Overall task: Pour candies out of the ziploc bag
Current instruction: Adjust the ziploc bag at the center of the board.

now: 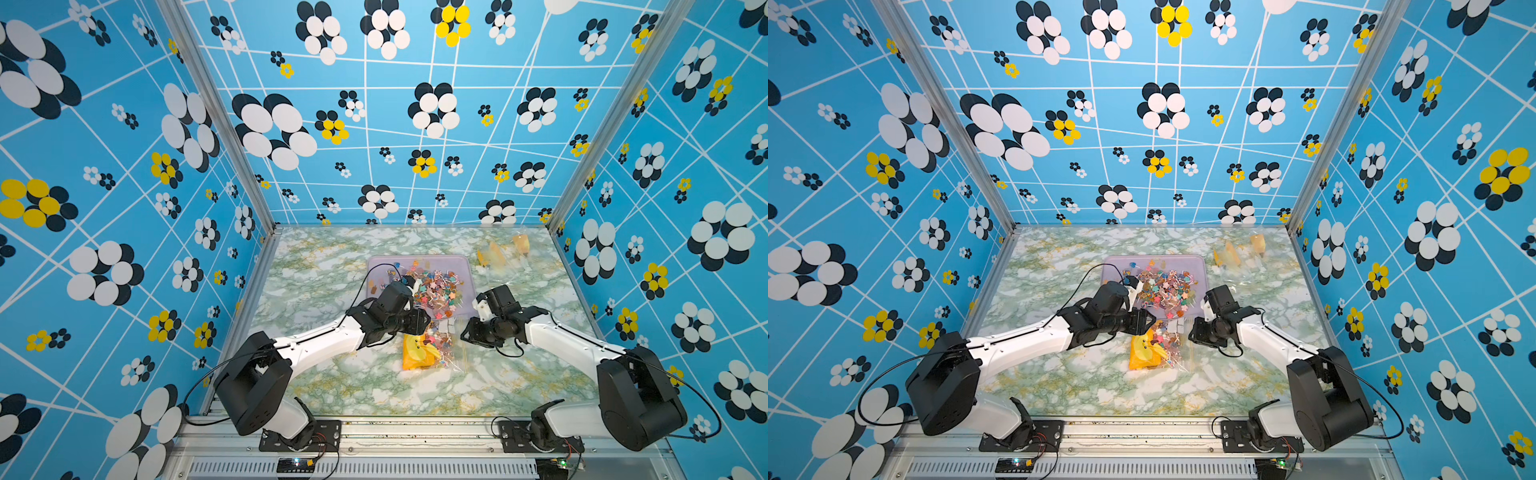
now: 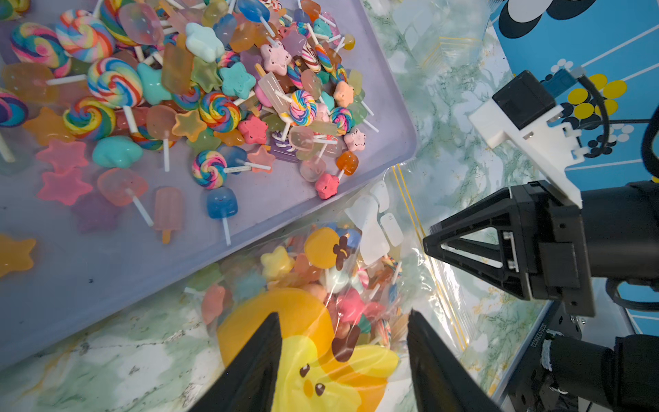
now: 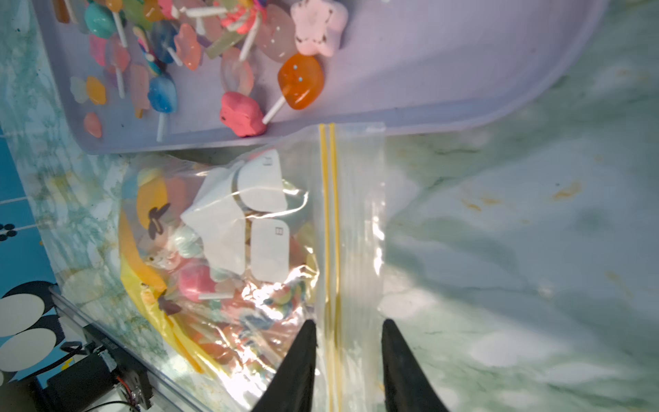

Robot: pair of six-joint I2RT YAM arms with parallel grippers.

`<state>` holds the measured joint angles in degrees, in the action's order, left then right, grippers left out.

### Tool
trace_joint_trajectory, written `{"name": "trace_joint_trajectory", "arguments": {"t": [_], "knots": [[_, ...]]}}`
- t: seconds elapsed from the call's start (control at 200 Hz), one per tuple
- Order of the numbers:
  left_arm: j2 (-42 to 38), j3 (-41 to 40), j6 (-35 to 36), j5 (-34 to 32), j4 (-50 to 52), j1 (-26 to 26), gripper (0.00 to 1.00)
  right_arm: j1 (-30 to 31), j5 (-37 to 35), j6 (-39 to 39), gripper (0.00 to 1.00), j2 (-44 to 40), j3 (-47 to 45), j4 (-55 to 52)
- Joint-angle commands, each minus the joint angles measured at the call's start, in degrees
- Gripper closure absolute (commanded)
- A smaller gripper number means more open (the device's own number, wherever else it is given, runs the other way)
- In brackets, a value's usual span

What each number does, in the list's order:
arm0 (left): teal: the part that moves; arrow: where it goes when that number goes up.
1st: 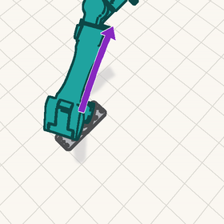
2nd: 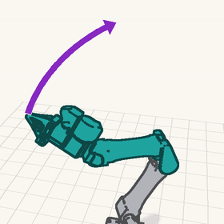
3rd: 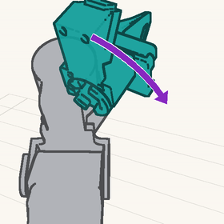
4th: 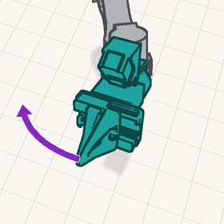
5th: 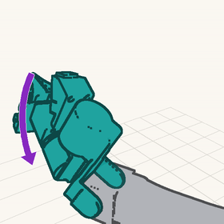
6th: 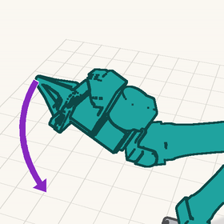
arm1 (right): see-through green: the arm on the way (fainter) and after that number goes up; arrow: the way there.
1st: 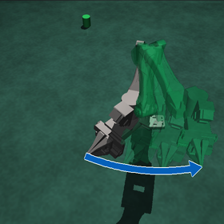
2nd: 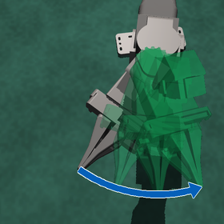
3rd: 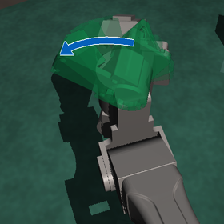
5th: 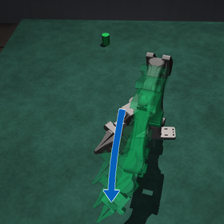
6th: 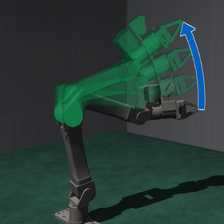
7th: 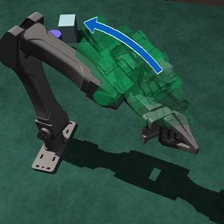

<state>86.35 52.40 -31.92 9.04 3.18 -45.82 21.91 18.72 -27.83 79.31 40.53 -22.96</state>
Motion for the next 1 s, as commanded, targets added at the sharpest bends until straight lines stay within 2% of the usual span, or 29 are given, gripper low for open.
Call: {"name": "trace_joint_trajectory", "arguments": {"t": [0.0, 0.12, 0.28, 0.39, 0.465, 0.725, 0.874, 0.999], "knots": [[1.14, 2.30, -0.20, 1.25, -0.87, -0.42, 0.41, 1.57, 2.37, -0.72, 0.67, 0.24, -0.01, 1.95], [1.41, 2.64, 0.02, 1.53, -1.06, -0.45, 0.41, 2.46, 3.51, -1.39, 0.67, -0.67, -0.28, 2.63], [1.90, 2.71, -0.33, 2.31, -2.00, -0.56, 0.41, 2.86, 8.59, -2.09, 0.66, -3.83, -1.30, 6.74], [2.00, 2.48, -0.62, 2.83, -2.72, -0.53, 0.41, 2.87, 12.05, -3.14, 0.63, -6.58, -2.45, 10.80], [1.73, 2.35, -0.60, 2.89, -2.95, -0.60, 0.41, 2.81, 11.68, -2.75, 0.61, -7.70, -2.10, 10.49], [1.90, 2.10, -1.39, 3.66, -4.48, -1.10, 0.41, 1.53, 0.68, -0.94, 0.61, -9.82, 0.08, 3.74], [2.07, 1.85, -1.59, 3.79, -4.98, -1.58, 0.42, -1.34, -9.71, -0.38, 0.64, -11.48, 1.19, -2.21], [2.46, 1.65, -1.83, 4.34, -5.70, -1.86, 0.42, -4.02, -13.94, 0.64, 0.65, -10.95, 1.04, -5.81]]}}
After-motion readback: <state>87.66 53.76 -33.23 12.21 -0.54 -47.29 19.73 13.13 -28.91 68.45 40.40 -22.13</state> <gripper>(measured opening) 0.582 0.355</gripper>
